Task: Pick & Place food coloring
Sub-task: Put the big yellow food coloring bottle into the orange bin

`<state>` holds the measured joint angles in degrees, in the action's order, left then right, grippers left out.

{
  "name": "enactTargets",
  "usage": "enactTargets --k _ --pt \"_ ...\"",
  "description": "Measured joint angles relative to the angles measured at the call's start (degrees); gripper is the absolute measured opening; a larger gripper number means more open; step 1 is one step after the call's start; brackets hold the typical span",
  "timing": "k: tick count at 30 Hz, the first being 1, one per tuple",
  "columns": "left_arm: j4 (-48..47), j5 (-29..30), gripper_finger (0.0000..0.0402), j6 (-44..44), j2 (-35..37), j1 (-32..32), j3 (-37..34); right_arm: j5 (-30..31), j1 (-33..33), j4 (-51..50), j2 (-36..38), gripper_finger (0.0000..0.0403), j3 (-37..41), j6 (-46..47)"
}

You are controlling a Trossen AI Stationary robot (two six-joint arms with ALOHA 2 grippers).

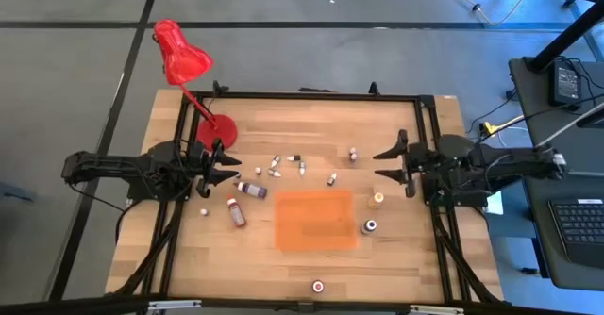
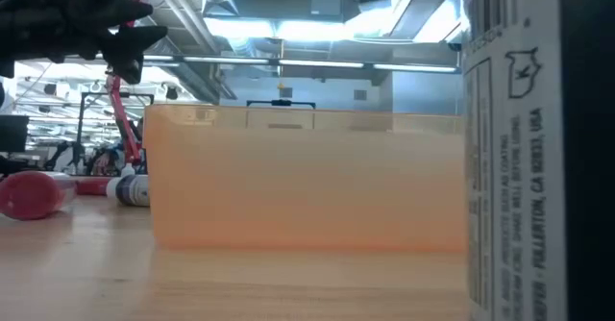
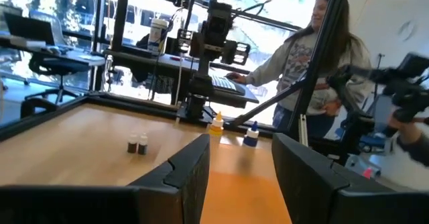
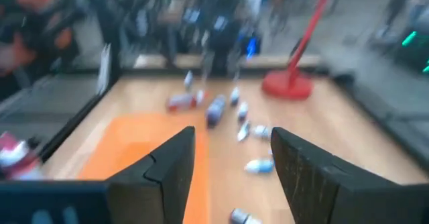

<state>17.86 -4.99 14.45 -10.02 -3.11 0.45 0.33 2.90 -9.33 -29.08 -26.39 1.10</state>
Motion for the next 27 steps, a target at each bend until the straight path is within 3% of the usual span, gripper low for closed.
enactTargets --k 7,15,22,27 --pt "0.0 0.0 0.0157 -1.7 0.0 0.0 0.0 0.0 7.5 -22.5 -19.4 0.0174 -17.7 12.3" --pt "-0.1 0.0 0.0159 -1.8 0.0 0.0 0.0 2.3 13.9 -47.2 -36.4 0.0148 -32.4 29.8" --pt "-0.1 0.1 0.0156 -5.1 0.0 0.0 0.0 2.9 15.0 -53.5 -43.6 0.0136 -35.3 38.7" --pt "-0.1 0.1 0.0155 -5.2 0.0 0.0 0.0 0.8 15.0 -55.5 -45.8 0.0140 -35.1 39.8"
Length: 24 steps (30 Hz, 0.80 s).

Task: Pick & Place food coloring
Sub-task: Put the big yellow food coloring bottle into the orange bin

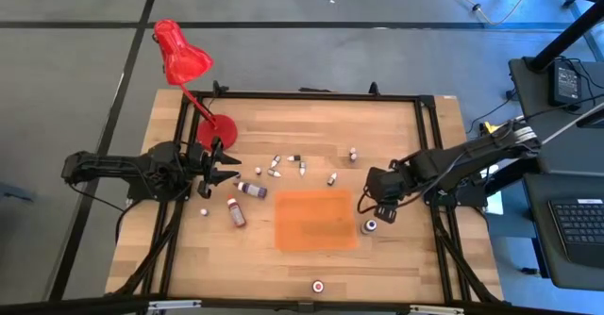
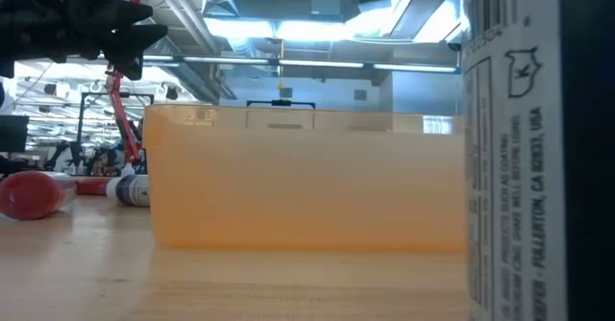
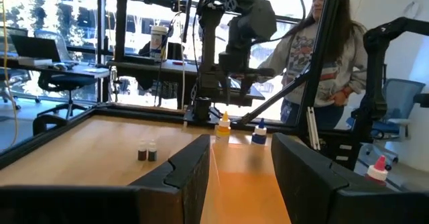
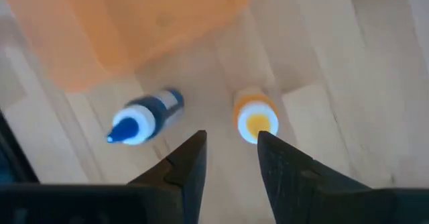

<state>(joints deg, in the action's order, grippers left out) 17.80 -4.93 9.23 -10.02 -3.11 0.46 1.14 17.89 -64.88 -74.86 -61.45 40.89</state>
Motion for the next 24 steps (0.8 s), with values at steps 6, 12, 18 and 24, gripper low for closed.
enactTargets --k 6,12,18,24 --pt "0.0 0.0 0.0155 0.0 0.0 0.0 0.0 -0.3 -0.2 -1.9 -0.9 0.0175 0.0 -0.5" --pt "0.0 0.0 0.0154 0.0 0.0 0.0 0.0 1.9 -0.2 -1.9 -0.9 0.0222 0.0 -0.5" --pt "0.0 0.0 0.0157 0.0 0.0 0.0 0.0 4.8 -0.2 -1.6 -0.9 0.0260 0.1 -0.6" --pt "0.0 0.0 0.0153 0.0 0.0 0.0 0.0 4.8 -0.2 -1.7 -0.8 0.0263 0.1 2.3"
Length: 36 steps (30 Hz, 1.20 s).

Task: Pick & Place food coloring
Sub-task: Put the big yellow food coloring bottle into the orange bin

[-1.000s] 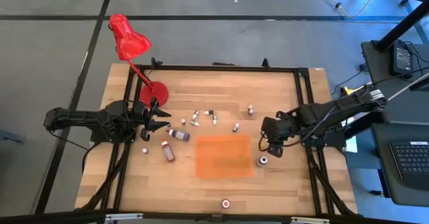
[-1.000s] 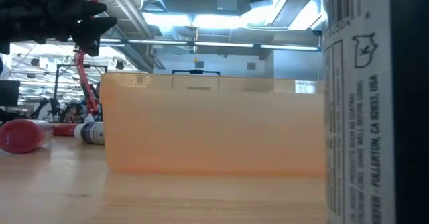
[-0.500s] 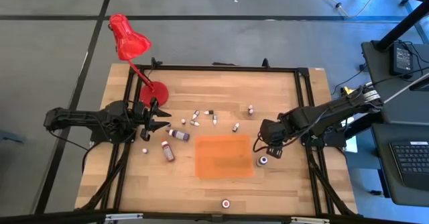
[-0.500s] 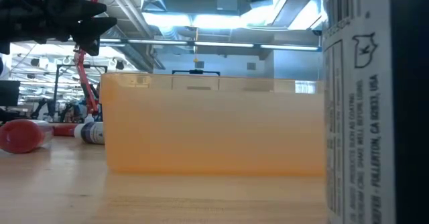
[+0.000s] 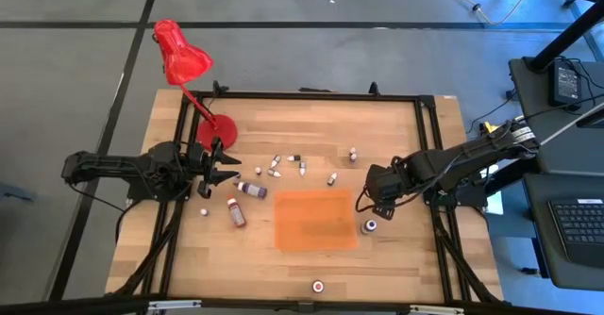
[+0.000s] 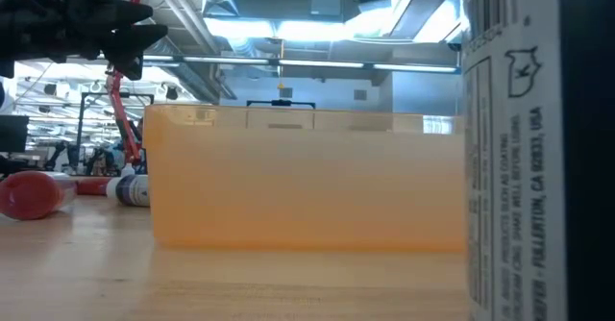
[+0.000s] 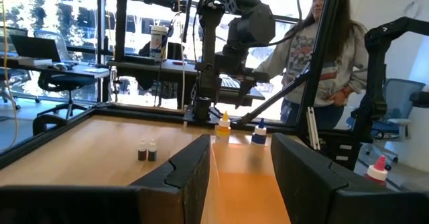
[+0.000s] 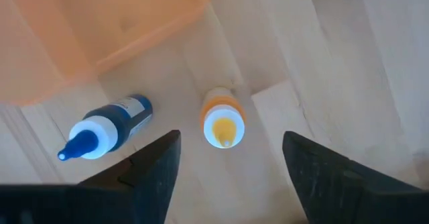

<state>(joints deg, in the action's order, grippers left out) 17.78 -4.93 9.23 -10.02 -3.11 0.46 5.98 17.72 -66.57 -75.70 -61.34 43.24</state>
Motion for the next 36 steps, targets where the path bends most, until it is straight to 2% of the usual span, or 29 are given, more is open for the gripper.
enactTargets --k 5,18,24,28,36 --pt "0.0 0.0 0.0154 0.0 0.0 0.0 0.0 0.0 0.0 0.0 -1.4 0.0260 0.0 0.2" --pt "0.0 0.0 0.0152 0.0 0.0 0.0 0.0 -1.5 0.0 0.4 -12.1 0.0259 0.0 -2.4" --pt "0.0 0.0 0.0150 0.0 0.0 0.0 0.0 -1.5 0.0 0.8 -13.7 0.0254 0.0 -3.0" --pt "0.0 0.0 0.0151 0.0 0.0 0.0 0.0 -1.5 0.0 1.3 -13.7 0.0225 0.0 -3.0" --pt "0.0 0.0 0.0149 0.0 0.0 0.0 0.0 -1.8 0.0 1.2 -13.4 0.0140 -0.1 -3.2"
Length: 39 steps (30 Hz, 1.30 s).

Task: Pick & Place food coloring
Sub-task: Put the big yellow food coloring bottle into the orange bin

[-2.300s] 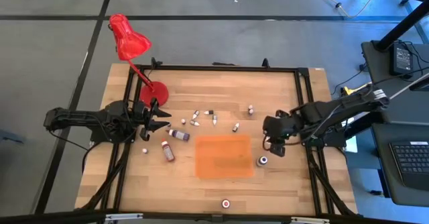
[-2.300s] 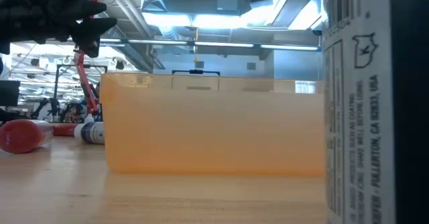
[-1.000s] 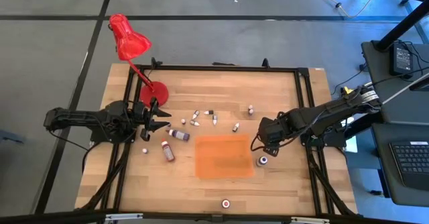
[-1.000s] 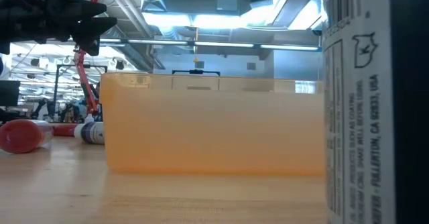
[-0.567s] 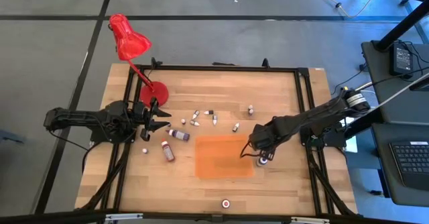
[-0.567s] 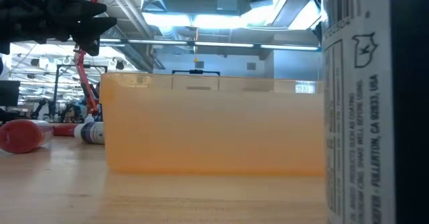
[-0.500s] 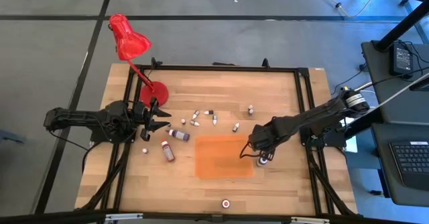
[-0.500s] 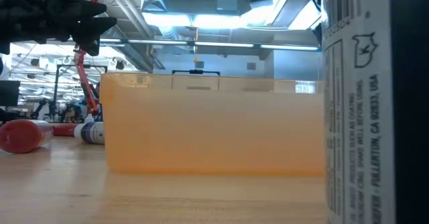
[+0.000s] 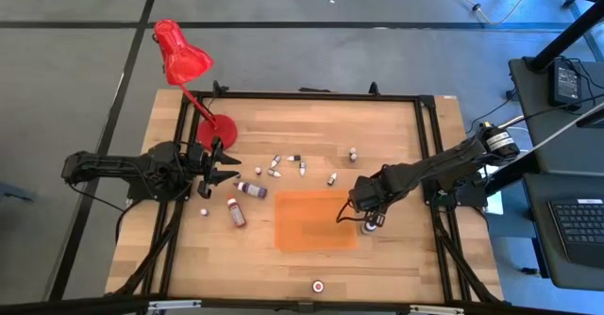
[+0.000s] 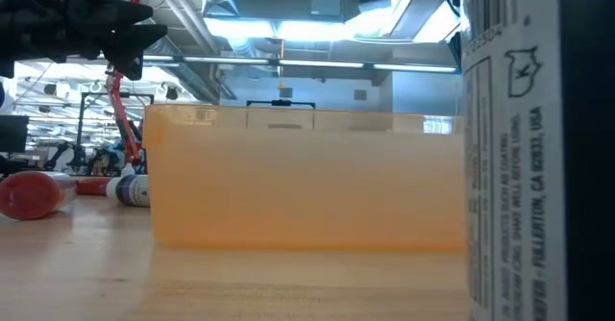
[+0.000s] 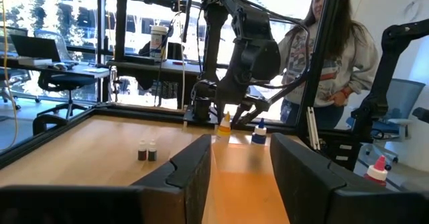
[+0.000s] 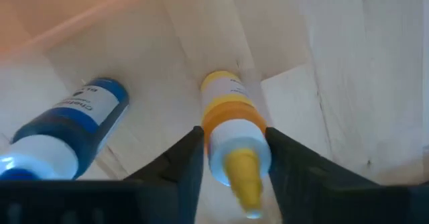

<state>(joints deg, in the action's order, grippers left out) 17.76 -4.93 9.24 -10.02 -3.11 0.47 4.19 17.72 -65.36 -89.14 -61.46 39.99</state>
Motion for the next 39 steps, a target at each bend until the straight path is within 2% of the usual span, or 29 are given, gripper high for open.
enactTargets --k 3,10,17,24,32,39 --pt "0.0 0.0 0.0149 0.0 0.0 0.0 0.0 0.0 0.0 0.0 0.0 0.0125 0.0 -0.2" --pt "0.0 0.0 0.0152 0.0 0.0 0.0 0.0 0.0 0.0 -0.1 0.0 0.0136 0.0 -0.1" --pt "0.0 0.0 0.0152 0.0 0.0 0.0 0.0 0.3 0.0 -2.6 -0.1 0.0123 -0.8 -0.3" --pt "0.0 0.0 0.0152 0.0 0.0 0.0 0.0 3.2 0.0 -8.1 0.0 0.0123 -8.9 -1.2" --pt "0.0 0.0 0.0152 0.0 0.0 0.0 0.0 5.7 -1.5 -7.3 0.0 0.0123 -19.9 -6.4" --pt "-0.1 0.0 0.0152 0.0 0.0 0.0 0.0 4.4 -3.3 -2.8 -1.4 0.0124 -24.4 -12.5"
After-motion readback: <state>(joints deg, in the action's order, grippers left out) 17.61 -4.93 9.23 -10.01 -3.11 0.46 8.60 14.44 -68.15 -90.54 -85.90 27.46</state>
